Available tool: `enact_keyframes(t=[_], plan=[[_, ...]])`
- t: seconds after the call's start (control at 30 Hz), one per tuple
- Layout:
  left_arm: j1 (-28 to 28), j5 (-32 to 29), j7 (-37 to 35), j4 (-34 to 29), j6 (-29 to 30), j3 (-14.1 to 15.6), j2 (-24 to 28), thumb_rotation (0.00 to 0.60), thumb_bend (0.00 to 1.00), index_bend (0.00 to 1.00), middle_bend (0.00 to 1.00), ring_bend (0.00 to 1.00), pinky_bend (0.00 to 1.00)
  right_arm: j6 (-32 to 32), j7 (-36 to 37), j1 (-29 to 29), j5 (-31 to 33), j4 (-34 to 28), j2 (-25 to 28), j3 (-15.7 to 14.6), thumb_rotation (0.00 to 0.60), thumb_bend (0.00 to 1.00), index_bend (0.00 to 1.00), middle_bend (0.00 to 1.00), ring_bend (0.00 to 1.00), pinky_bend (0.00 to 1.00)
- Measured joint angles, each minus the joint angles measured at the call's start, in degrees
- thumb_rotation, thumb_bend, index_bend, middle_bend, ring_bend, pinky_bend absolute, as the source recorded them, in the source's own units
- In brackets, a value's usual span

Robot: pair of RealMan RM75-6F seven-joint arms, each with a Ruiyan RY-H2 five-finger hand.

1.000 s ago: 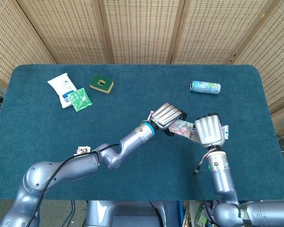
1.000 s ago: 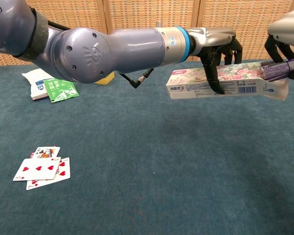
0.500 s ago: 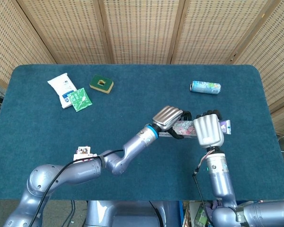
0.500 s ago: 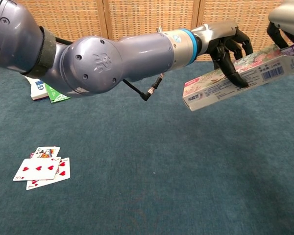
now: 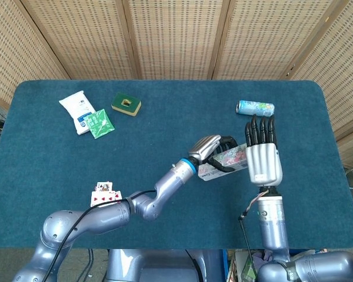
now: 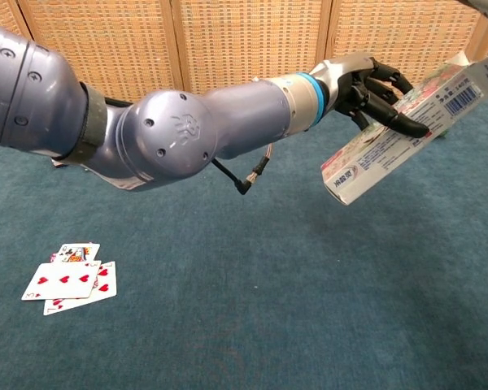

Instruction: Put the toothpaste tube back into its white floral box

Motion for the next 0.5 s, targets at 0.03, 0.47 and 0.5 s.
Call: enact_keyframes(t=[0.03, 0.47, 0.5], plan=[[0.1, 0.9, -1.6, 0.7, 0.4, -0.1, -0.5, 0.600, 0.21, 0.55, 0.50, 0.45, 0.46, 0.0, 0.8, -0.2, -0.8, 0.4, 0.3, 0.0, 0.600, 0.13, 0.00, 0.00, 0.00, 0.00], [1.2, 13.1, -21.1, 12.8, 13.2, 1.0, -6.4, 0.600, 0.20, 0.56, 0.50, 0.45, 0.46, -3.3, 17.9, -6.3, -3.7, 8.0, 10.2, 2.3, 0.600, 0.11, 0.00, 0.00, 0.00, 0.00], [1.4, 13.9, -21.1, 12.9, 13.5, 1.8, -6.2, 0.600, 0.21, 0.56, 0.50, 0.45, 0.46, -4.8, 20.1, -6.9, -3.3, 9.0, 10.9, 2.6, 0.600, 0.10, 0.00, 0.00, 0.00, 0.00]])
